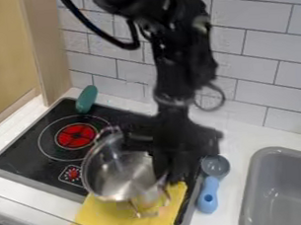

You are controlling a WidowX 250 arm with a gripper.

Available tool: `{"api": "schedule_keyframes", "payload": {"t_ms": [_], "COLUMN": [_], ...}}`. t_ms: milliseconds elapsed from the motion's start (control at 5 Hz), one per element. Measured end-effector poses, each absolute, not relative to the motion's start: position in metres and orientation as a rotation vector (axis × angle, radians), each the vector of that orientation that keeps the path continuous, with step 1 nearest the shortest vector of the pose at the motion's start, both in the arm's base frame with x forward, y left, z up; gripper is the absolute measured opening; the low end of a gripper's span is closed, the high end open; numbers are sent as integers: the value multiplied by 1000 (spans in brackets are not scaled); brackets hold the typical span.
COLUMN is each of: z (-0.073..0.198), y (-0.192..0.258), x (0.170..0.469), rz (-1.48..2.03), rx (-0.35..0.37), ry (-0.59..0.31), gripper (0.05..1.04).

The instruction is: Put the metal pot on top of the yellow cloth at the bottom right of the stove

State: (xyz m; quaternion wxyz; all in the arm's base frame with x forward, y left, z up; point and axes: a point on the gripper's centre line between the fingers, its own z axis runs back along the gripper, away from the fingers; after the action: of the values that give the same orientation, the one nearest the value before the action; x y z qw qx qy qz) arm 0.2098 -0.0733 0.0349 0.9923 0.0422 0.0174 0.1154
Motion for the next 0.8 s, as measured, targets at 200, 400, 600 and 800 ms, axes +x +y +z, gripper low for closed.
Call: {"api": "schedule_keyframes", "payload": {"t_ms": [200,400,600,800], "z": [27,21,14,11], "y": [-77,-75,-75,-75], "x": [206,201,199,194], "rz": [238,255,259,272], "rx": [98,104,110,100], "ry": [46,57,73,83], "gripper": [67,67,67,94]}}
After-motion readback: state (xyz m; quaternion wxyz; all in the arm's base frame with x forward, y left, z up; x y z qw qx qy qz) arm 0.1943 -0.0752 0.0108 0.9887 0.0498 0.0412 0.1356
